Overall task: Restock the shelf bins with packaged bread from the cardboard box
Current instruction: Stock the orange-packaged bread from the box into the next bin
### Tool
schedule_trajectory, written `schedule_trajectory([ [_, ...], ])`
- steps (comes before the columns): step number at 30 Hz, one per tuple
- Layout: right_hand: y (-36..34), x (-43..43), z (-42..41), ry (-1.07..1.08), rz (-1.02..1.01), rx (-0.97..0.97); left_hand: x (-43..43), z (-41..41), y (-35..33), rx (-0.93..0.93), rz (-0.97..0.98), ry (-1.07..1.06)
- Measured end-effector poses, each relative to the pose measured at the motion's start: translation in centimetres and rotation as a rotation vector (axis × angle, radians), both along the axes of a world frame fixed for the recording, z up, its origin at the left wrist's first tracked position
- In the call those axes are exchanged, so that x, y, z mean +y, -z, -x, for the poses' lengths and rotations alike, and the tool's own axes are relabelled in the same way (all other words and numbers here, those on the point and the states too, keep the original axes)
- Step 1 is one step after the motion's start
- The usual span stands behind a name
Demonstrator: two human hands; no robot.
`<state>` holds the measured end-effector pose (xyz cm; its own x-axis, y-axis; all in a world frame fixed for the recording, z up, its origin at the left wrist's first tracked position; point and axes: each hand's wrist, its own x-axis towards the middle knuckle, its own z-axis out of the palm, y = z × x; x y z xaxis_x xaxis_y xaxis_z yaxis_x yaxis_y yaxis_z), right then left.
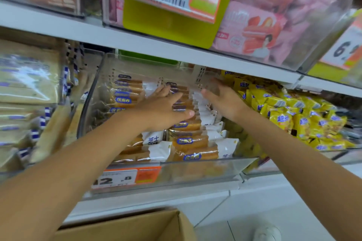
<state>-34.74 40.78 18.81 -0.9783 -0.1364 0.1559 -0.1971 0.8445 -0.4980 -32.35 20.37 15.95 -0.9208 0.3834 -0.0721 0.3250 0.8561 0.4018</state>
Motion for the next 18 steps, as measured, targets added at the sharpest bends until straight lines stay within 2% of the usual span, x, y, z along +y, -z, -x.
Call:
schedule_trajectory([
  [2, -1.0, 0.2, -2.7, 0.023, -0.028, -0.041, -1.9, -2.3, -0.1, -0.063, 0.056, 0.004],
  [5, -0.7, -0.1, -6.0, 0.103, -0.231, -0.422, -4.7, -6.2, 0.4, -0.105, 0.169, -0.02],
  [7, 0.3, -0.8, -6.5, 0.094, -0.218, -0.565, -4.8, -7.7, 0.9, -0.073, 0.213, -0.022],
  [13, 3.0, -0.4, -5.5, 0.097, 0.084, -0.565, -4.1, -7.9, 2.0, -0.021, 0.161, -0.042],
  [16, 3.2, -0.5, -5.8, 0.083, 0.039, -0.527, -4.1, -7.8, 1.7, -0.043, 0.205, -0.043],
  [18, 2.9, -0.9, -6.1, 0.1, 0.022, -0.529, -4.1, -8.0, 1.3, -0.038, 0.162, -0.047],
])
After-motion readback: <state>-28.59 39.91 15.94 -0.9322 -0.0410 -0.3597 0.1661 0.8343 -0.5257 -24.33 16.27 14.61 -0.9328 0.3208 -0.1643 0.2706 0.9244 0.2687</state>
